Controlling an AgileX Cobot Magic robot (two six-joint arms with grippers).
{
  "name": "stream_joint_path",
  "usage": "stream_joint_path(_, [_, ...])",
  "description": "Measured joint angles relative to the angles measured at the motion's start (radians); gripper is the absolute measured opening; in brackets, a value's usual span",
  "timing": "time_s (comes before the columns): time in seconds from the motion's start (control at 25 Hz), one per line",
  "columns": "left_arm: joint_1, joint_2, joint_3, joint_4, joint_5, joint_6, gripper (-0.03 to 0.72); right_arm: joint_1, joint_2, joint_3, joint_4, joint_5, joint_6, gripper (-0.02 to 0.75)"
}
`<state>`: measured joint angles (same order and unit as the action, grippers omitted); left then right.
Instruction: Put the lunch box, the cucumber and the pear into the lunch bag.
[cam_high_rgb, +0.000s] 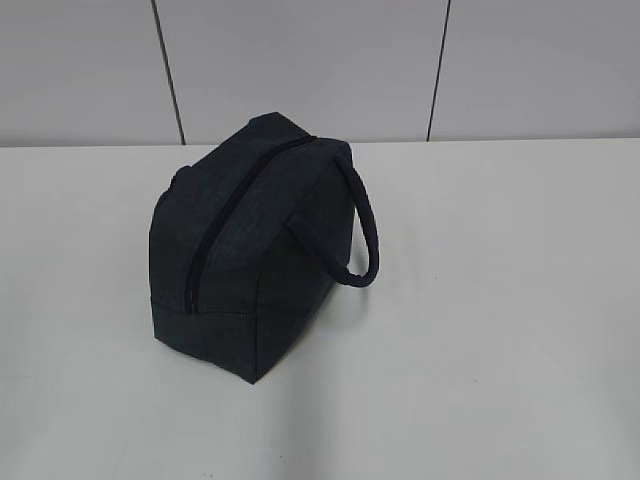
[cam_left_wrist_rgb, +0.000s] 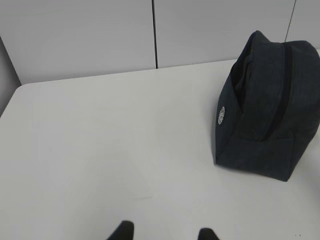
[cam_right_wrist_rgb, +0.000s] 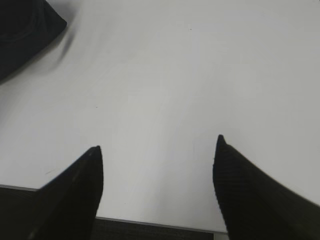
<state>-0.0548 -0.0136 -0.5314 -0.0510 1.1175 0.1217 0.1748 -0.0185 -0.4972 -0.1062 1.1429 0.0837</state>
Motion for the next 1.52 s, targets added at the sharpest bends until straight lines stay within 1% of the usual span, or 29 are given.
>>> stream_joint_path(1.52, [0.0,0.0,0.0,0.0,0.0,0.0,0.241,0.0,0.0,0.0,-0.008,0.0,-0.026,0.535])
